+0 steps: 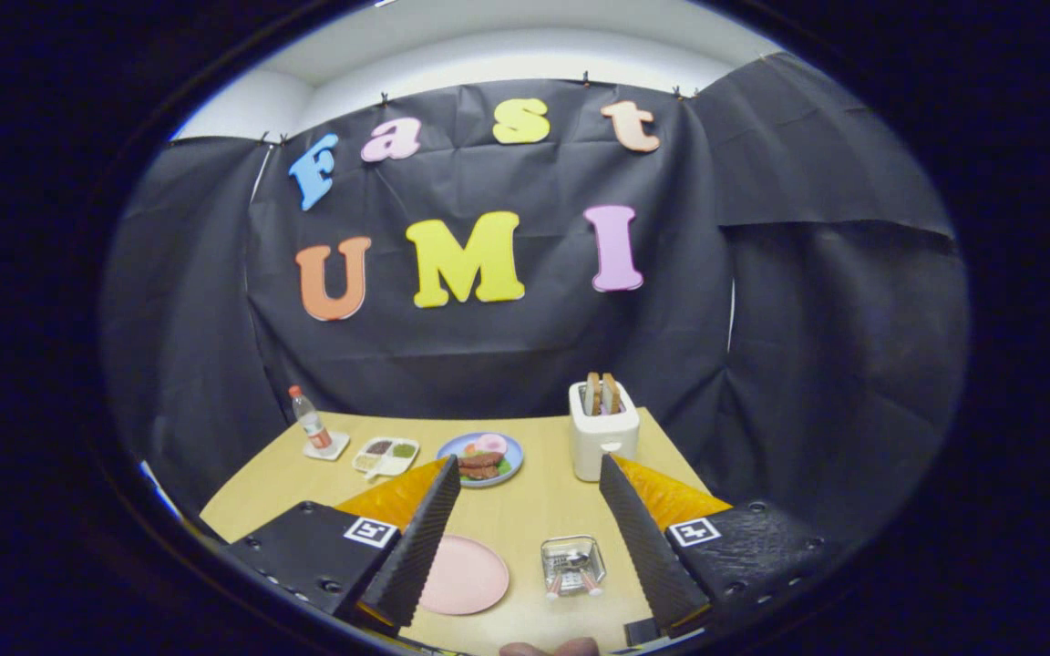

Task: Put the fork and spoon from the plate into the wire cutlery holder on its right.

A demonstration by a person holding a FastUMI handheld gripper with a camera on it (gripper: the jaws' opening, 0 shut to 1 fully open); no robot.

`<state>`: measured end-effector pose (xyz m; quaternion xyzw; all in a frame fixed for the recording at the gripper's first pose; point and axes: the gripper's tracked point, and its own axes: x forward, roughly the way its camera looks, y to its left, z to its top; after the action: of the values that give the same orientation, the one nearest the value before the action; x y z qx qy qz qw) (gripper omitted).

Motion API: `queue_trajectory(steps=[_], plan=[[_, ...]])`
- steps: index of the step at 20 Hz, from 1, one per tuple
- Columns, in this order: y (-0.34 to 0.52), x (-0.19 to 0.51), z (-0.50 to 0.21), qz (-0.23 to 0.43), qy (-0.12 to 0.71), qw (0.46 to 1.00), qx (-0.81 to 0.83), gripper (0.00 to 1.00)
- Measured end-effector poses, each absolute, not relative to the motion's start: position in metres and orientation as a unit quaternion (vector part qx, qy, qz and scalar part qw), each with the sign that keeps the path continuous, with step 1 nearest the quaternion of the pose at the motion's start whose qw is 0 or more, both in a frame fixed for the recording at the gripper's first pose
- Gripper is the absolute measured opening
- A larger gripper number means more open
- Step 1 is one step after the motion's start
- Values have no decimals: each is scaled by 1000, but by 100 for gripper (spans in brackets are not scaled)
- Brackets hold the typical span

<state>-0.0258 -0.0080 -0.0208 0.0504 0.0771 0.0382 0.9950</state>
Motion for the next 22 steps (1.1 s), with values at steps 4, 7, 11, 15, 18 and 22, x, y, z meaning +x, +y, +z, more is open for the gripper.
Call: queue_trajectory(steps=[4,7,11,15,18,22], plan=[[-12,-36,-18,28,52,997,53,94],[-14,-35,-18,26,57,996,70,95],[-14,-36,-15,27,46,996,65,95],[-9,-36,-21,35,61,995,72,95],[-11,-36,-18,35,56,995,71,95],[-12,-37,-17,35,50,996,64,95]])
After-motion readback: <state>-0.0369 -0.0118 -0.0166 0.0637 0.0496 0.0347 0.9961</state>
